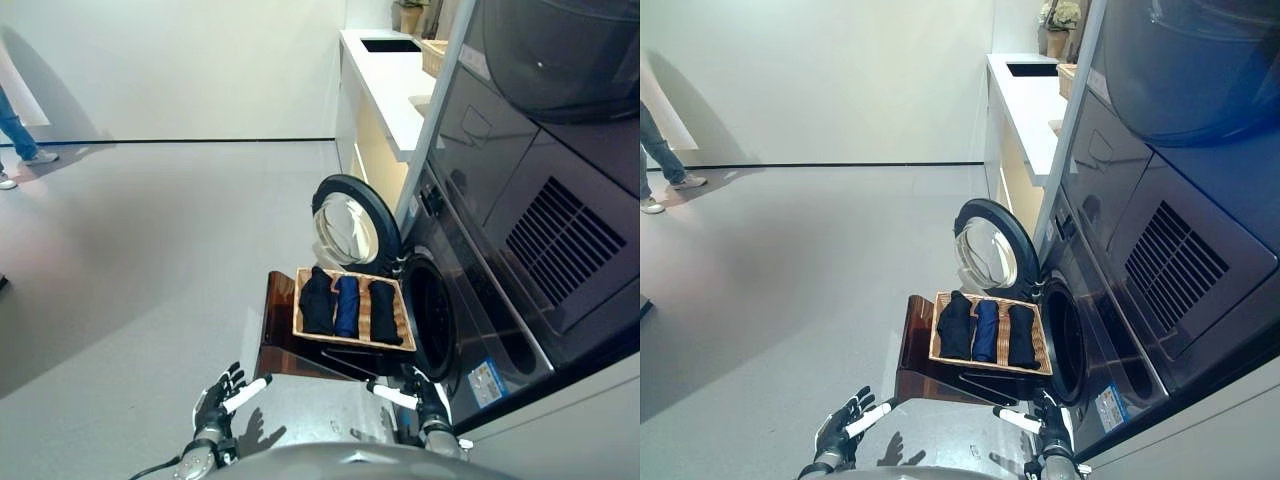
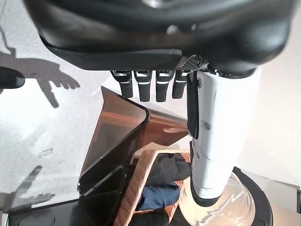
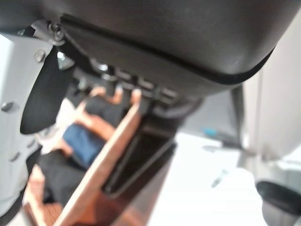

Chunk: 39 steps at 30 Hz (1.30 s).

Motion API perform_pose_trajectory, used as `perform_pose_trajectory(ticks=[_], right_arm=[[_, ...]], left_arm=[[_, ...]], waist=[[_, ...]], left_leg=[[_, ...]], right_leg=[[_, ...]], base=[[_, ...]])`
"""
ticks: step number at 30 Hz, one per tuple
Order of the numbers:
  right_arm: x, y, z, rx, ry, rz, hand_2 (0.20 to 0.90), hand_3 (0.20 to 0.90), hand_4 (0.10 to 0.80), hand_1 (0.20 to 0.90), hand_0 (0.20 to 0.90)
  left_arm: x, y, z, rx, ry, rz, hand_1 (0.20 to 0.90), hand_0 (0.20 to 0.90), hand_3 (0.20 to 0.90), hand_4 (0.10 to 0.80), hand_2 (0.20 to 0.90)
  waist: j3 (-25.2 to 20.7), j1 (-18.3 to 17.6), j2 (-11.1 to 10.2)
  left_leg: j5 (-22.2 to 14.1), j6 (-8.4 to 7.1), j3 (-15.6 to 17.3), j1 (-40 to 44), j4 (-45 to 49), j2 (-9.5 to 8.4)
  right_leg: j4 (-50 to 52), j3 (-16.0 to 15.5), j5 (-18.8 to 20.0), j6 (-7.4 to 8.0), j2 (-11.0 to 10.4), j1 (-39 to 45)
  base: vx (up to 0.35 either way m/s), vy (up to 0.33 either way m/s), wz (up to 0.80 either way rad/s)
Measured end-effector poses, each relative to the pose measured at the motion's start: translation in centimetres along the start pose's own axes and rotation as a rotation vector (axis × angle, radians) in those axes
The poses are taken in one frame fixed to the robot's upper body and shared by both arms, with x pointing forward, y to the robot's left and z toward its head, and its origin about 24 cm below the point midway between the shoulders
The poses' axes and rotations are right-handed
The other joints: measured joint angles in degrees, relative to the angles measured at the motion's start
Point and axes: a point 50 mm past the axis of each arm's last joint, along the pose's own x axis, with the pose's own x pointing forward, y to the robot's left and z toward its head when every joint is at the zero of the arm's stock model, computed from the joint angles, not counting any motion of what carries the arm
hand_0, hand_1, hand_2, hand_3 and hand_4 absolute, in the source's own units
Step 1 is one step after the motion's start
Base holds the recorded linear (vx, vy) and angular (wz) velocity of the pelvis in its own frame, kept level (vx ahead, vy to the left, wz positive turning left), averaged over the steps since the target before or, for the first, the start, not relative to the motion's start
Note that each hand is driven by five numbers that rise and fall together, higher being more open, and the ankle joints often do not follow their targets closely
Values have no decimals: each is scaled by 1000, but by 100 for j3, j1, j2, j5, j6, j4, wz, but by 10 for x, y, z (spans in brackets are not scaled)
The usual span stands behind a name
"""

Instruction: Pick up the clothes and place them into the washing machine

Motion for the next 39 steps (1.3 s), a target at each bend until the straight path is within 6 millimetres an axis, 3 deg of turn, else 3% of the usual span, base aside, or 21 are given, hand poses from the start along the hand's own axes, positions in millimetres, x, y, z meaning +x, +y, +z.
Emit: perform_pose_trajectory(ticks=[39], right_arm=[[1, 0, 2, 2, -6, 0, 900, 900, 800, 900, 900]], left_arm=[[3, -1, 4, -5, -13, -3, 900, 900, 900, 800, 900]], waist=[[54, -19, 5]], left_leg=[[6, 2, 49, -83, 0, -8]], right_leg=[[1, 44, 21, 2, -5, -110]], base=[[-1, 5, 0]])
